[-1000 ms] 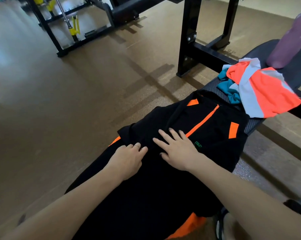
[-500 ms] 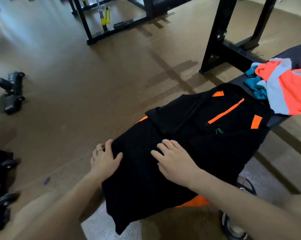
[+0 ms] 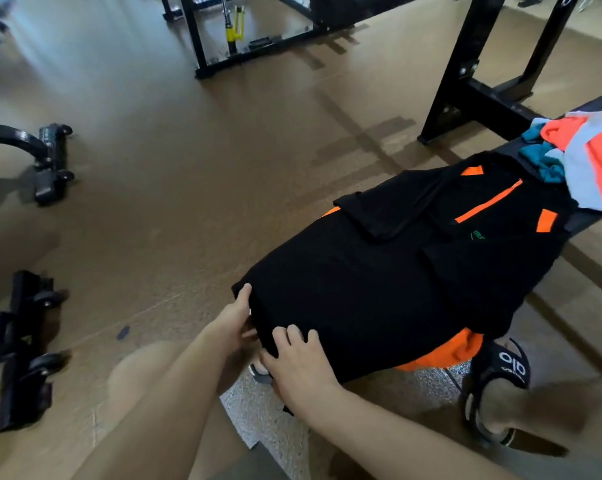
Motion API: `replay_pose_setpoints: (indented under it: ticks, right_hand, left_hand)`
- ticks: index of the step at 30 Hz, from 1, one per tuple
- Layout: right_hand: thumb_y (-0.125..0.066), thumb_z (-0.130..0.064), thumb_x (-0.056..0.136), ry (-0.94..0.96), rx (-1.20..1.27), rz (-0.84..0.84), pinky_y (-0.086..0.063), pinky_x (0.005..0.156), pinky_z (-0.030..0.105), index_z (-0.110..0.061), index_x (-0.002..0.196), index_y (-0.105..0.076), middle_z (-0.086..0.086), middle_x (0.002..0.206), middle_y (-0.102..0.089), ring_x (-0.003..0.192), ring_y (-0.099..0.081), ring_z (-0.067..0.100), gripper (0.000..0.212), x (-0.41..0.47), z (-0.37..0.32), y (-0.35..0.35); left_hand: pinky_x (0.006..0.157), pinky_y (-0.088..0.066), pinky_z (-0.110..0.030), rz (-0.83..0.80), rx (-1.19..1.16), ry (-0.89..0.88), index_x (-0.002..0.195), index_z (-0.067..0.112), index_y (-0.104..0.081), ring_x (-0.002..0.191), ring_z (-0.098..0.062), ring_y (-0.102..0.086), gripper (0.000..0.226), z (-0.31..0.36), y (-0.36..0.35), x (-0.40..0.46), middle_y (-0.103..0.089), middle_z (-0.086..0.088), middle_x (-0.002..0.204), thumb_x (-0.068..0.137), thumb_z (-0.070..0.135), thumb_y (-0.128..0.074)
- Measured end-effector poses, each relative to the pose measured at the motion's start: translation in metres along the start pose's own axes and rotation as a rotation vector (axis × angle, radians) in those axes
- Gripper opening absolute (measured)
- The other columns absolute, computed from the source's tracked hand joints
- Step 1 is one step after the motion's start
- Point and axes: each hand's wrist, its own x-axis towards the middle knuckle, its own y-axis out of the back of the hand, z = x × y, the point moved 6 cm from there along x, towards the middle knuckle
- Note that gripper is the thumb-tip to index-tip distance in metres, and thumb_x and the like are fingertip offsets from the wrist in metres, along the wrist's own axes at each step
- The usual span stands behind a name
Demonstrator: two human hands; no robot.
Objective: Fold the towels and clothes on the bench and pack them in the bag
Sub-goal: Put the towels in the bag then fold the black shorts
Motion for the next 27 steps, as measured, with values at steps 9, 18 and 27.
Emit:
replay_pose_setpoints:
  ticks: [9, 18, 27]
  right_hand:
    - [-0.066, -0.028, 0.086, -0.01, -0.141, -0.04, -0.039, 0.09, 0.054, -0.011, 0.132, -0.047, 0.019, 0.121, -0.031, 0.108, -0.034, 0.038, 0.053, -0.005, -0.017, -0.005]
    - [-0.071, -0.024, 0.078, 0.068, -0.031, 0.138, -0.036, 0.074, 0.041, -0.02, 0.138, -0.042, 0.011, 0.095, -0.036, 0.084, -0.036, 0.029, 0.067, 0.001, -0.036, 0.015]
    - [-0.064, -0.031, 0.088, -0.104, -0.084, 0.123, -0.034, 0.073, 0.042, -0.018, 0.138, -0.035, 0.01, 0.099, -0.051, 0.087, -0.051, 0.027, 0.06, 0.011, -0.029, 0.06]
  left_hand:
    - [0.06, -0.052, -0.03, -0.042, -0.091, -0.085, 0.109, 0.007, -0.059, 0.073, -0.023, -0.061, 0.022, -0.013, 0.0, -0.008, -0.064, -0.008, 0.084, 0.103, 0.026, -0.05]
    - [0.074, -0.054, -0.047, 0.244, 0.19, -0.491, 0.1, 0.001, -0.054, 0.075, -0.022, -0.053, 0.026, 0.025, 0.035, -0.053, -0.056, -0.01, 0.085, 0.103, 0.026, -0.047]
    - [0.068, -0.057, -0.041, 0.131, 0.088, -0.571, 0.096, 0.011, -0.053, 0.08, -0.025, -0.06, 0.01, 0.053, 0.024, -0.098, -0.061, -0.012, 0.093, 0.097, 0.015, -0.063]
